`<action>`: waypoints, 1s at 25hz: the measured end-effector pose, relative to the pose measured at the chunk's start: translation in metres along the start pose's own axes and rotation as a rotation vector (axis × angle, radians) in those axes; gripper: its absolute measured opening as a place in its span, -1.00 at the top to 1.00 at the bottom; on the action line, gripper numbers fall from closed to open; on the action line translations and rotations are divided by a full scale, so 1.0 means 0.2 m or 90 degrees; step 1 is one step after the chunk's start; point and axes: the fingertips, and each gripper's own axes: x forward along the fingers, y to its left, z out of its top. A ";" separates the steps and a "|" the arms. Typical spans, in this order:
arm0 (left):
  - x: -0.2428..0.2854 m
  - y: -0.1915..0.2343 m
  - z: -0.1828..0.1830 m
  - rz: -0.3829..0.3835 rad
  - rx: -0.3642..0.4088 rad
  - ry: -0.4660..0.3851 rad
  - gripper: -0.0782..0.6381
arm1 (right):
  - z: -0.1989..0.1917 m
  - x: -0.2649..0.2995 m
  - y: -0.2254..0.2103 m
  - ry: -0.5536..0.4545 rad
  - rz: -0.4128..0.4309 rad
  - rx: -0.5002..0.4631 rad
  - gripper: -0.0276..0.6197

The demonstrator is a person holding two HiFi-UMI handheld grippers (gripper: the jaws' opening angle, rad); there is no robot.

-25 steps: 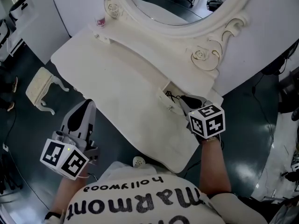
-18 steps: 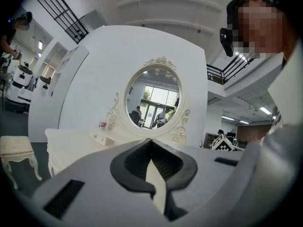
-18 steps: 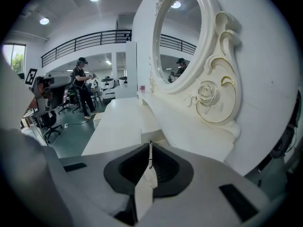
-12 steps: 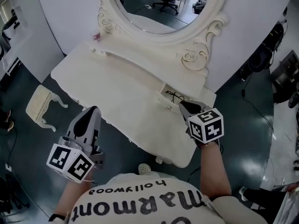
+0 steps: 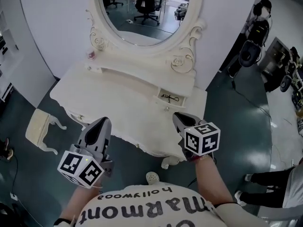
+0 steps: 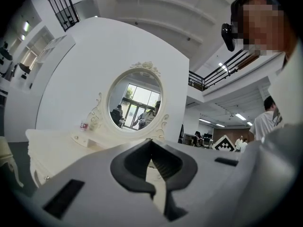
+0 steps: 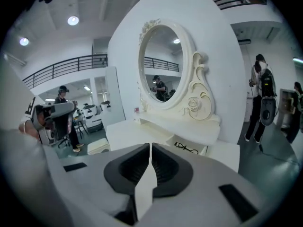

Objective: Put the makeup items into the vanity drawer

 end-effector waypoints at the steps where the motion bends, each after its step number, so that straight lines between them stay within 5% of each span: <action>1: -0.01 -0.01 0.00 -0.011 -0.001 0.000 0.76 | 0.01 -0.02 0.04 -0.013 0.001 0.014 0.80; 10: -0.12 -0.14 0.02 -0.095 -0.005 -0.011 0.76 | 0.19 -0.27 0.41 -0.192 0.020 0.121 0.80; 14: -0.17 -0.17 0.01 -0.110 0.001 -0.006 0.76 | 0.26 -0.38 0.54 -0.252 -0.005 0.105 0.80; 25: -0.37 -0.16 0.00 -0.131 -0.009 0.002 0.76 | 0.18 -0.51 0.70 -0.262 -0.081 0.071 0.82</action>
